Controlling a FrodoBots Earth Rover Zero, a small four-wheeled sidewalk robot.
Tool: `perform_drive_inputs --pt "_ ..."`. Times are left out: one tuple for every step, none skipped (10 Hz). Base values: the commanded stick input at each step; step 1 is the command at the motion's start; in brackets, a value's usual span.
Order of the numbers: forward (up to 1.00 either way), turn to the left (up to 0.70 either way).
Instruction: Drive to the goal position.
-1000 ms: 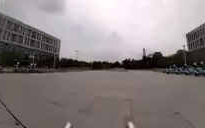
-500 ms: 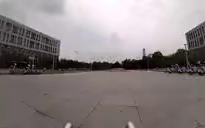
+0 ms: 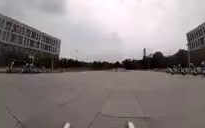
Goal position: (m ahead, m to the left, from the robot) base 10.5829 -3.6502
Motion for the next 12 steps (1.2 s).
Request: perform_drive_inputs --pt "0.85 0.0" --pt "0.85 0.0" --pt "0.85 0.0" --pt "0.85 0.0" --pt "0.85 0.0" --pt "0.85 0.0" --pt "0.85 0.0" --pt "0.85 0.0" --pt "0.85 0.0" --pt "0.85 -0.03" --pt "0.85 -0.12" --pt "0.85 -0.33"
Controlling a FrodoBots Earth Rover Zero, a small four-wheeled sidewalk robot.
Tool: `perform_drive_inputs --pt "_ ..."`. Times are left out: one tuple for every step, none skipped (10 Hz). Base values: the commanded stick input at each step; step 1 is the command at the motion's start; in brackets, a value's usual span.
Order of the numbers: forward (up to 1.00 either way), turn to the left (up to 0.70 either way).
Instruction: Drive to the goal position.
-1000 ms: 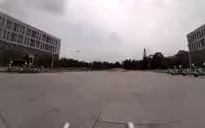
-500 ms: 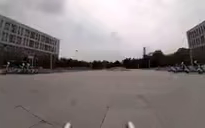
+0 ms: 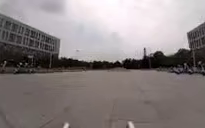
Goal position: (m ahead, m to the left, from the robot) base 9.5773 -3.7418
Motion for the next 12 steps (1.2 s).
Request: perform_drive_inputs --pt "0.85 -0.34" --pt "0.85 -0.34" --pt "0.85 -0.33" --pt "0.85 -0.28" --pt "0.85 -0.07" --pt "0.85 0.0" --pt "0.85 0.0" --pt "0.85 0.0" --pt "0.85 0.0" --pt "0.85 0.0" --pt "0.85 0.0" --pt "0.85 0.0"
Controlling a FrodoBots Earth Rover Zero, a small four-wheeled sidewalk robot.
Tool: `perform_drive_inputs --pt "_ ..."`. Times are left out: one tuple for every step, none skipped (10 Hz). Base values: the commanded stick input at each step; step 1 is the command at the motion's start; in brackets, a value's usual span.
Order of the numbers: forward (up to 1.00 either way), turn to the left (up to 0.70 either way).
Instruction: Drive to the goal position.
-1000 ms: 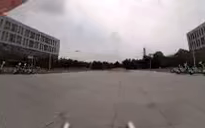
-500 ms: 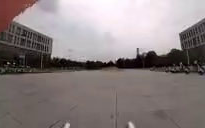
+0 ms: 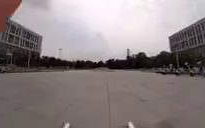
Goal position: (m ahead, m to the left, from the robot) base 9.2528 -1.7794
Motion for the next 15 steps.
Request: perform_drive_inputs --pt "0.85 0.0" --pt "0.85 0.0" --pt "0.85 0.0" --pt "0.85 0.0" --pt "0.85 0.0" --pt "0.85 0.0" --pt "0.85 0.0" --pt "0.85 0.0" --pt "0.85 0.0" --pt "0.85 0.0" --pt "0.85 0.0" --pt "0.85 0.0" --pt "0.85 0.0" --pt "0.85 0.0" --pt "0.85 0.0"
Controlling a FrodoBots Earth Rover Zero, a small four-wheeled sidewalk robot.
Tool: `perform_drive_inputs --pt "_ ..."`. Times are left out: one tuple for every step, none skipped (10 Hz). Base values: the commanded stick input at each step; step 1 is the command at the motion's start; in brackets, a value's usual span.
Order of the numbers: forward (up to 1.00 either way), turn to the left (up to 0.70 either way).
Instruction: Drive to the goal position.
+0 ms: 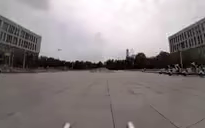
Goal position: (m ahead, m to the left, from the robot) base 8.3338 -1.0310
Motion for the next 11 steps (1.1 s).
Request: perform_drive_inputs --pt "0.85 0.0" --pt "0.85 0.0" --pt "0.85 0.0" --pt "0.85 0.0" --pt "0.85 0.0" --pt "0.85 0.0" --pt "0.85 0.0" --pt "0.85 0.0" --pt "0.85 0.0" --pt "0.85 0.0" --pt "0.85 0.0"
